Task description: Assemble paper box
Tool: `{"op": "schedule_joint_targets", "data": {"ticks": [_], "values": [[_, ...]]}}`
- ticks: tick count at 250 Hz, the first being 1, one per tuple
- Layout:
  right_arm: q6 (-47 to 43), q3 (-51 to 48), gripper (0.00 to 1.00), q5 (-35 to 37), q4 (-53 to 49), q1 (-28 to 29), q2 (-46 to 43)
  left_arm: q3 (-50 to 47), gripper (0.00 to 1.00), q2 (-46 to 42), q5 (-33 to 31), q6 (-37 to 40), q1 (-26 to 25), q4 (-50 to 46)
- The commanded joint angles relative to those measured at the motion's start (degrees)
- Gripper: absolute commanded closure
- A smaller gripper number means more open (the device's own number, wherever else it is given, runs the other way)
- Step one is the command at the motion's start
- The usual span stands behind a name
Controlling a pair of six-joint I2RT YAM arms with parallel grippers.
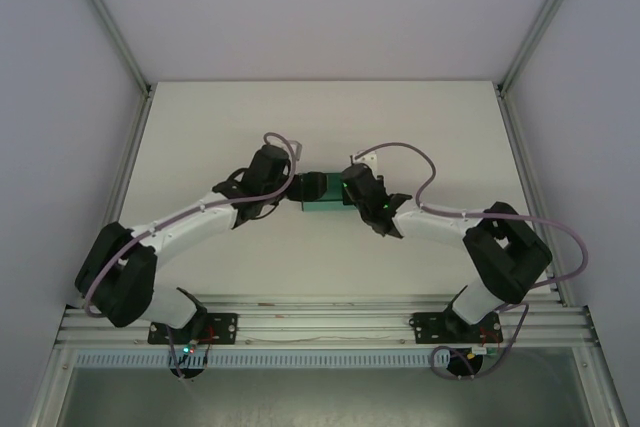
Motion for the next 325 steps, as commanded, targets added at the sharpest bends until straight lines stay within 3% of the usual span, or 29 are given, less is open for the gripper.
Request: {"op": "schedule_joint_targets", "data": {"ticks": [1,57,121,189,269,325], "values": [[-1.0,-1.93,0.92,1.28,0.72,0.46,-1.38,2.83,0.0,-3.58,-4.96,-1.31,-0.31,-6.17],[-2.38,-3.8,0.91,0.75,2.26,0.94,-1.49,7.25,0.0,-2.51,-12.81,-6.57,1.96,-10.79],[-3.13,-5.8,0.88,-0.5,5.36,1.56,-0.7,10.01,0.02,6.86,1.42,-10.01,7.19,-5.58],[-2.69,-9.16,0.85,-0.65,9.96,2.29,-1.58,8.17,0.14,13.12,8.57,-12.54,7.42,-1.58],[-3.12,-11.21,0.75,-1.72,11.47,3.93,-4.42,4.38,0.27,16.41,12.0,-14.64,7.42,3.29],[-2.72,-15.62,0.56,-3.54,10.62,4.02,-10.36,4.25,0.28,19.16,11.74,-14.53,7.51,3.55]]}}
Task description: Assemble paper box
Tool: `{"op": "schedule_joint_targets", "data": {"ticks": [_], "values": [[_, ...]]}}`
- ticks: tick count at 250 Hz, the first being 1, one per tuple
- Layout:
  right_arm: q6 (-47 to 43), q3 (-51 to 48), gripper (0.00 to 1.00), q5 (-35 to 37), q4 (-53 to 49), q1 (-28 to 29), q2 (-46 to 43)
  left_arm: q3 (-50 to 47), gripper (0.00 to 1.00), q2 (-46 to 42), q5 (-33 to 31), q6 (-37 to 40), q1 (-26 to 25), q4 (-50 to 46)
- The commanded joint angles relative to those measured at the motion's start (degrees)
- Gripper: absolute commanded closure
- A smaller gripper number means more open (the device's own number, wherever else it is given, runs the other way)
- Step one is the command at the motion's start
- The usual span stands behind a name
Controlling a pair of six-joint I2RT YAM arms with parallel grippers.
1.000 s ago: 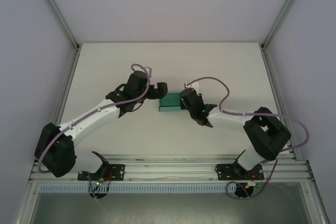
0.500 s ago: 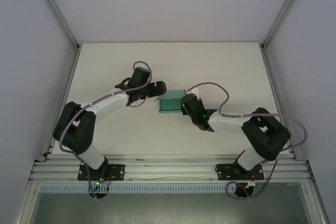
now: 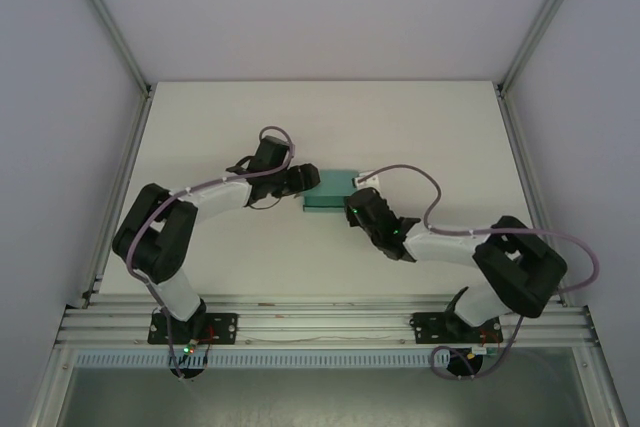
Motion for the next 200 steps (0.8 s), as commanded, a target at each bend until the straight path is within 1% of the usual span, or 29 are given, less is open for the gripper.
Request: {"op": "schedule_joint_targets", "data": {"ticks": [1,27,56,79,89,102,116,140,176,200], "values": [[0.53,-2.41,0.56,-0.98,0.63,0.37,-3.82,-0.85,0.28,2.04,0.33,-0.62,0.1,1.21],[2.16,-5.51,0.48,-2.04,-0.14,0.38,-7.81,-0.9,0.29,2.93,0.92,-0.28,0.26,1.65],[3.85,-9.02,0.36,-2.1,-0.84,0.32,-12.95,-0.8,0.31,3.97,1.57,-0.1,0.8,1.7],[5.08,-11.02,0.23,-1.29,-1.65,0.27,-16.45,-1.14,0.35,4.92,2.76,-0.18,1.31,2.85],[5.38,-11.7,0.17,-0.55,-1.66,0.28,-16.73,-1.49,0.36,5.29,3.22,-0.22,1.48,3.76],[5.95,-12.27,0.09,0.96,-1.98,0.25,-19.28,-1.84,0.36,5.74,3.8,-0.45,1.75,4.84],[6.34,-12.89,0.0,2.23,-1.71,0.15,-20.19,-2.29,0.42,6.25,4.7,-0.61,2.0,6.22],[7.59,-13.04,0.0,2.86,-1.63,-0.41,-20.6,-3.11,0.46,6.98,5.93,-1.07,2.52,8.38],[10.83,-12.7,0.0,2.95,-1.28,-1.83,-20.1,-3.96,0.62,8.09,7.32,-1.17,3.32,9.83],[12.07,-11.54,0.0,0.99,-2.41,-3.45,-19.47,-5.35,0.66,8.46,8.86,-1.42,4.03,11.66]]}}
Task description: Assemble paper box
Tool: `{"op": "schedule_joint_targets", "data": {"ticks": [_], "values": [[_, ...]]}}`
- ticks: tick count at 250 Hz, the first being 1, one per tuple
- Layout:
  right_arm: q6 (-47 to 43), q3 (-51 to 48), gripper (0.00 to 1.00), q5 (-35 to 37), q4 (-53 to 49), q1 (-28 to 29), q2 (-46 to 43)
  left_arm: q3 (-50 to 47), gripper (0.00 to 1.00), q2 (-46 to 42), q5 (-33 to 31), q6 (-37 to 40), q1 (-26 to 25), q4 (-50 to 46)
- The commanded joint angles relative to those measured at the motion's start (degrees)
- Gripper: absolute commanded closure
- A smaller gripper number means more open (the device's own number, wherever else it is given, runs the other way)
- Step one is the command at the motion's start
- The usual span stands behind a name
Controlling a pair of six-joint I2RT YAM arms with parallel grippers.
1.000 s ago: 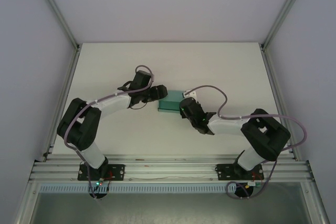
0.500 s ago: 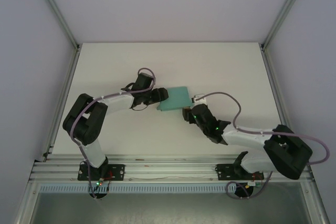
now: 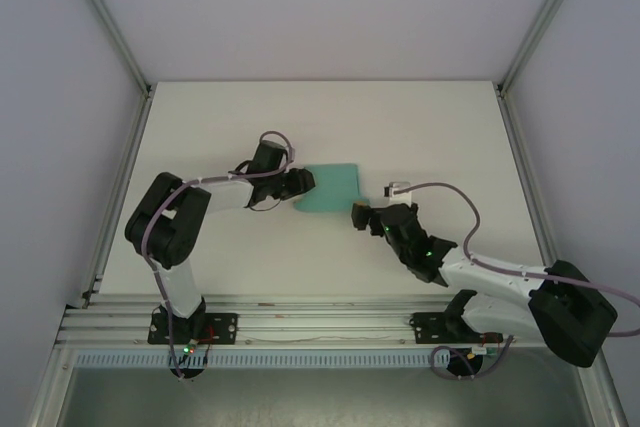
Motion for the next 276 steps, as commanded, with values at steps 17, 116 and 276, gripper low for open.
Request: {"op": "schedule_joint_targets", "data": {"ticks": [17,116,276], "values": [[3.84,2.32,0.0,-1.38,-2.89,-2.73,1.24,-3.7,0.68,2.14,2.76,-0.68,1.62,2.8],[9.08,17.92,0.0,-20.07,-16.88,-11.9,14.98,-9.11,0.81,2.34,10.59,-1.89,4.61,12.92],[14.15,22.6,0.0,-45.05,-1.87,-19.33,30.23,-13.77,0.84,4.89,17.87,-5.56,9.13,25.42]]}}
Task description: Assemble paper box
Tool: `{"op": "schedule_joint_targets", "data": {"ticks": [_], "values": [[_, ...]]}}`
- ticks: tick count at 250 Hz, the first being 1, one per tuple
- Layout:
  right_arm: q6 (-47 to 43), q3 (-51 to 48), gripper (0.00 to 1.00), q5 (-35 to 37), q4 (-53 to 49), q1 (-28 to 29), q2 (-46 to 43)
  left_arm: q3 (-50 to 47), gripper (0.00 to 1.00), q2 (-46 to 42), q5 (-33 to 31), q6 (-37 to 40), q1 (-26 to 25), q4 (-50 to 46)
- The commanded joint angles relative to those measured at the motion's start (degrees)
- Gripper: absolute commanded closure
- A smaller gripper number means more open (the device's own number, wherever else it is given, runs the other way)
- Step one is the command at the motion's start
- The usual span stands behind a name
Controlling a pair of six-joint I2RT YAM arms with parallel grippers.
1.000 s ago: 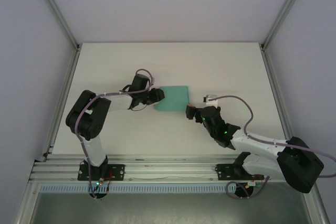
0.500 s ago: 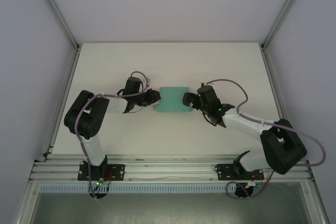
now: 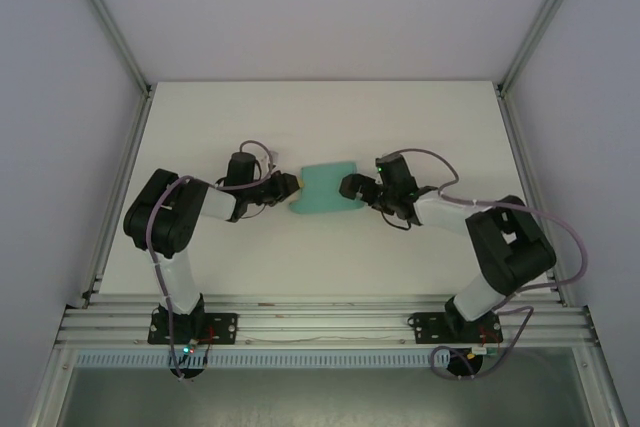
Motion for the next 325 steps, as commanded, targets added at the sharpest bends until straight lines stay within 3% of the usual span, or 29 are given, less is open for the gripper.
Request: {"op": "schedule_joint_targets", "data": {"ticks": [1,58,95,152,194,217,263,277,292,325], "values": [[2.31,0.85,0.0,-6.67,6.56,-1.34,1.99,-1.11,0.84,1.89,-0.24,0.9,0.61,-2.5],[7.02,0.63,0.03,-15.91,17.49,-3.84,7.38,-0.95,0.84,4.05,1.0,0.93,0.98,-1.73],[7.53,3.91,0.06,-21.54,18.84,-4.23,11.4,-0.13,0.83,4.27,2.49,1.96,1.01,-1.31],[11.46,6.36,0.24,-27.07,25.88,-4.62,15.4,0.88,0.81,3.74,2.49,3.13,1.01,-2.26],[11.14,6.61,0.38,-27.04,24.36,-4.68,14.4,1.72,0.75,3.22,2.48,3.59,0.97,-2.49],[10.46,6.39,0.46,-26.71,22.59,-4.73,13.36,2.16,0.67,2.6,2.46,4.29,1.0,-1.78],[7.71,8.12,0.47,-24.19,13.79,-4.69,10.8,4.3,0.46,-1.86,2.05,6.32,0.59,-1.03],[7.78,8.3,0.47,-23.7,12.74,-4.74,9.66,4.95,0.3,-3.5,1.06,7.5,0.48,-1.76],[8.04,8.25,0.48,-23.0,11.79,-4.81,8.15,5.65,0.02,-5.36,0.2,9.59,0.34,-3.02],[9.4,9.61,0.51,-20.94,6.13,-5.12,5.14,6.75,0.0,-10.76,-3.4,16.63,-1.12,-6.65]]}}
